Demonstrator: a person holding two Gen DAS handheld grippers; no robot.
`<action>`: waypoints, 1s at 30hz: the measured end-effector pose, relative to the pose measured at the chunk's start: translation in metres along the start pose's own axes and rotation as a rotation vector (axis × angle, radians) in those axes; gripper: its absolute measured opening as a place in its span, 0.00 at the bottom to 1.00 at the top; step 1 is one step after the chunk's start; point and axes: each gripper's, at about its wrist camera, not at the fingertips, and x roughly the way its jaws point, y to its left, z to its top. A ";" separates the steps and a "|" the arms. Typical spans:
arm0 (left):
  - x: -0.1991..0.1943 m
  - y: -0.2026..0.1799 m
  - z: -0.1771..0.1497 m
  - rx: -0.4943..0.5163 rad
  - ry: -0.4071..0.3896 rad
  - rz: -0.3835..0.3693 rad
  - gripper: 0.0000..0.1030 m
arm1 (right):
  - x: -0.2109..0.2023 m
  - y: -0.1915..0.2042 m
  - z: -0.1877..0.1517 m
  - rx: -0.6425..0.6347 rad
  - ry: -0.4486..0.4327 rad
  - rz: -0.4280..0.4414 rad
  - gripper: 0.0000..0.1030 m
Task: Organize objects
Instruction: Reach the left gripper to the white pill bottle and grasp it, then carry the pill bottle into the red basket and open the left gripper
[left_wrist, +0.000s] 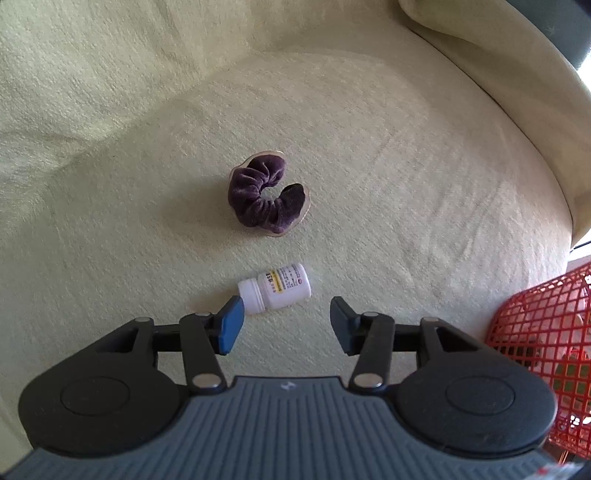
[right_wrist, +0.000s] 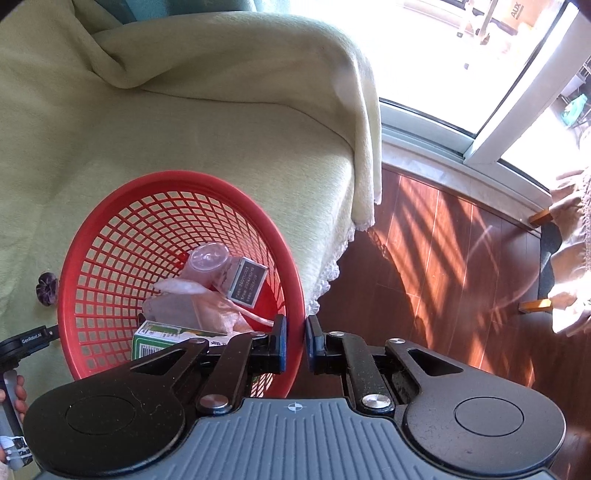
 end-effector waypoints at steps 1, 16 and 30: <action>0.003 0.000 0.002 -0.012 0.000 0.003 0.48 | 0.000 -0.001 0.001 0.006 0.002 0.005 0.07; 0.022 -0.004 0.004 0.050 -0.018 0.061 0.41 | -0.002 -0.007 -0.001 0.016 0.003 0.027 0.07; -0.043 0.000 -0.013 0.122 -0.049 -0.009 0.41 | -0.009 0.000 -0.007 -0.013 -0.038 0.058 0.07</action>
